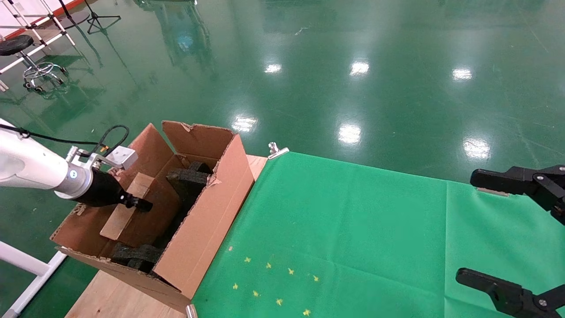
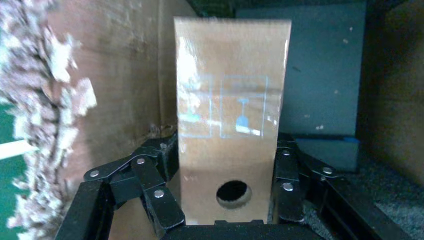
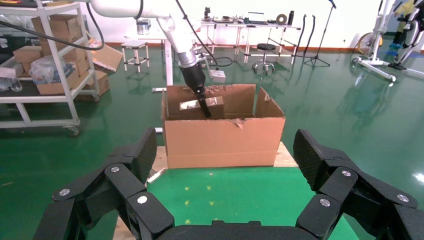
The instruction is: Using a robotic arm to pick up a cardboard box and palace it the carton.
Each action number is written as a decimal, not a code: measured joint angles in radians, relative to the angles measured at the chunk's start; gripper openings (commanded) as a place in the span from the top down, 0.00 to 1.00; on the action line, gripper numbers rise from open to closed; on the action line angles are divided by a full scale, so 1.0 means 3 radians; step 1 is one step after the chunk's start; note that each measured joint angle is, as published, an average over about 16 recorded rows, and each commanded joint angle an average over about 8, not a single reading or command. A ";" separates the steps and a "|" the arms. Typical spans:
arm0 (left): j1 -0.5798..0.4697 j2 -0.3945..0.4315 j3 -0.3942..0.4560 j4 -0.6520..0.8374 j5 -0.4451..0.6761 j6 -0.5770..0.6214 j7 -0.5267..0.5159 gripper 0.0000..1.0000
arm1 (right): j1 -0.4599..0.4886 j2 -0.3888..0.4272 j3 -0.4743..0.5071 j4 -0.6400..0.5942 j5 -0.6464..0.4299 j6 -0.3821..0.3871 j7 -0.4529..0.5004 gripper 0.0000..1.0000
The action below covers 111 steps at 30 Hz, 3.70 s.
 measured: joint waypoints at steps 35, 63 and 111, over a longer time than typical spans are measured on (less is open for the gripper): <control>-0.0317 -0.0535 -0.0417 -0.0808 -0.0662 0.0783 0.0461 0.00 | 0.0000 0.0000 0.0000 -0.0001 0.0000 0.0000 0.0000 0.00; 0.0280 -0.0707 -0.0878 -0.1759 -0.1498 0.1149 0.0745 0.00 | 0.0000 0.0001 -0.0001 -0.0002 0.0001 0.0002 -0.0001 0.00; 0.2276 -0.0783 -0.2171 -0.4305 -0.3790 0.1562 0.1577 0.00 | 0.0000 0.0001 -0.0001 -0.0002 0.0002 0.0002 -0.0001 0.00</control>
